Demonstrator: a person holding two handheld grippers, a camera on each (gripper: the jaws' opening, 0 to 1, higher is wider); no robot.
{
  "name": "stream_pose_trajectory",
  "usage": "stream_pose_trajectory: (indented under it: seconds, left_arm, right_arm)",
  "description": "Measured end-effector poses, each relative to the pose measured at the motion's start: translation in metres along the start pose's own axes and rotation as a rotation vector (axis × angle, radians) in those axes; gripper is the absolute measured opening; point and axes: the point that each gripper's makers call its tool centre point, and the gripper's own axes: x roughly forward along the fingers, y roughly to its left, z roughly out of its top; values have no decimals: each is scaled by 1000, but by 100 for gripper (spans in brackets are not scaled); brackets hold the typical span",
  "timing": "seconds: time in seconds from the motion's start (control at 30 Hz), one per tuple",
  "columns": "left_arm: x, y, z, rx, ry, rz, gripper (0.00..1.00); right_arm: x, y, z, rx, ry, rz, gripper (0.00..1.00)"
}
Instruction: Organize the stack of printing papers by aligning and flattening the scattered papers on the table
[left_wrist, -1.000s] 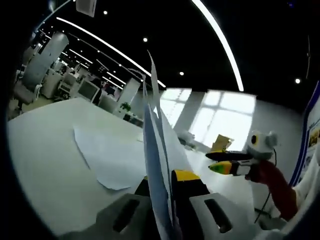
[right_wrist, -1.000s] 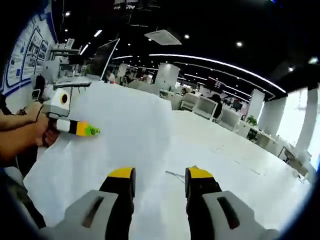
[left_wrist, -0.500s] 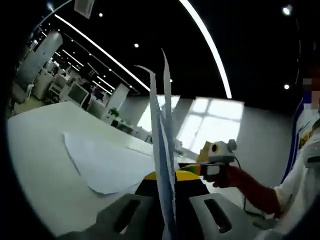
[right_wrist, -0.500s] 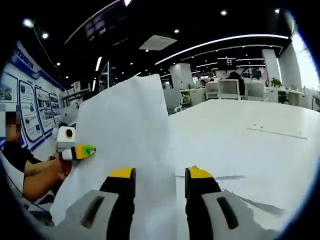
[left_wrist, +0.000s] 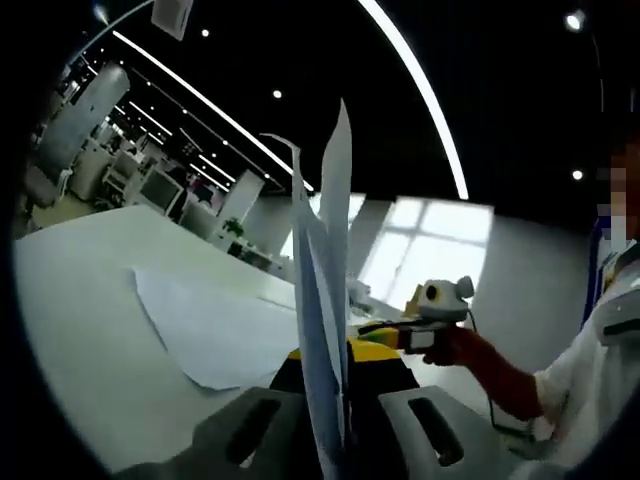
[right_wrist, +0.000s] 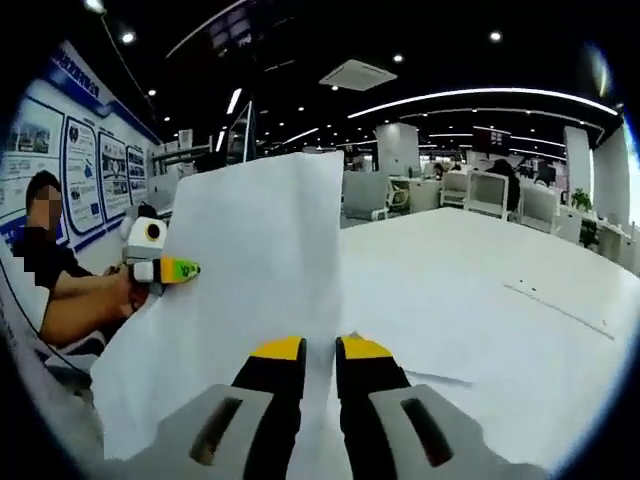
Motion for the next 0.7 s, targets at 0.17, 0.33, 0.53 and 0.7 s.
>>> stream_pose_trajectory:
  seconds: [0.17,0.33,0.53,0.7]
  left_arm:
    - [0,2,0,17,3,5,6]
    - [0,8,1,-8,2,17,6]
    - [-5,10,8,-64,-31,-2,6]
    - [-4,8,5,-75,-19,-13,6]
  right_arm:
    - [-2,-3,8,-1,-37,42,17]
    - [-4,-7,15,51,-111,46,20]
    - [-23,-15,20,165,-194,57,26]
    - [-14,-16,12,172,-169,98,28]
